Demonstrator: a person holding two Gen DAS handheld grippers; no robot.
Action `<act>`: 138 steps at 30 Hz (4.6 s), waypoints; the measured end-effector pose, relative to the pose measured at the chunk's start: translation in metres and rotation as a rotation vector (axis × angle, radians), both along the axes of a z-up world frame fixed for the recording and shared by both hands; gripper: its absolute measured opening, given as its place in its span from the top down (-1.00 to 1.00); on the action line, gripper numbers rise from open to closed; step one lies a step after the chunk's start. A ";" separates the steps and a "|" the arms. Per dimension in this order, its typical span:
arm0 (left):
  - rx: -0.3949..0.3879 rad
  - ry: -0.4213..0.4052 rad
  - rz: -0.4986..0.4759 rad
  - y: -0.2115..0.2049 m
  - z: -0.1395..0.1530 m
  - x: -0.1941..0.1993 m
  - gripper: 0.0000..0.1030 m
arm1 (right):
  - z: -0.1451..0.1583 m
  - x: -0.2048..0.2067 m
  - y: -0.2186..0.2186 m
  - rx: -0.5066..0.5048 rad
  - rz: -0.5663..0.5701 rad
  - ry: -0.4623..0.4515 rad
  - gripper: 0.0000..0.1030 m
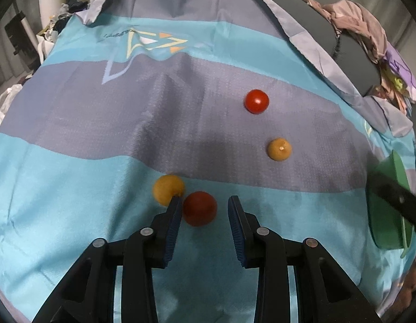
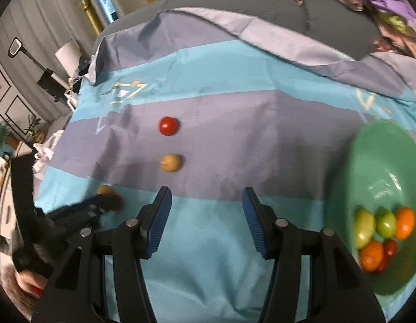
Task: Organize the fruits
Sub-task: 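Grasp a red tomato with the left tool while the right tool grasps another red tomato, then carry both held red tomatoes over to the green bowl, then lower both tomatoes into the green bowl and open both tools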
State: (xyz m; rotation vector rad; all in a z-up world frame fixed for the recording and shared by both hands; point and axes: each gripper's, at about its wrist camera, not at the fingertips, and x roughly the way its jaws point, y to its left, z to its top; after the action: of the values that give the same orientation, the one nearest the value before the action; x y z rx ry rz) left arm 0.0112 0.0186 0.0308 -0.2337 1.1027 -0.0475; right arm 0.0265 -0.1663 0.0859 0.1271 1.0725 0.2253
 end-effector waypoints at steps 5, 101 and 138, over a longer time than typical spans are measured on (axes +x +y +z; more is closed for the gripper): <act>0.002 0.014 0.010 0.002 -0.005 0.003 0.34 | -0.009 0.039 0.037 -0.064 0.043 0.026 -0.05; -0.139 -0.179 -0.283 -0.150 0.071 -0.009 0.43 | 0.042 -0.077 -0.115 0.013 -0.258 -0.195 0.38; -0.119 -0.158 -0.520 -0.308 0.066 -0.012 0.43 | 0.040 -0.105 -0.238 -0.025 -0.600 -0.173 0.35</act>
State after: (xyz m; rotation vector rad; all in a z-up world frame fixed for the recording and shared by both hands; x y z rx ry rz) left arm -0.0006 -0.2892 0.0970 -0.0423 0.9796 -0.5875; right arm -0.0781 -0.4045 0.1255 0.3913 0.8230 -0.3132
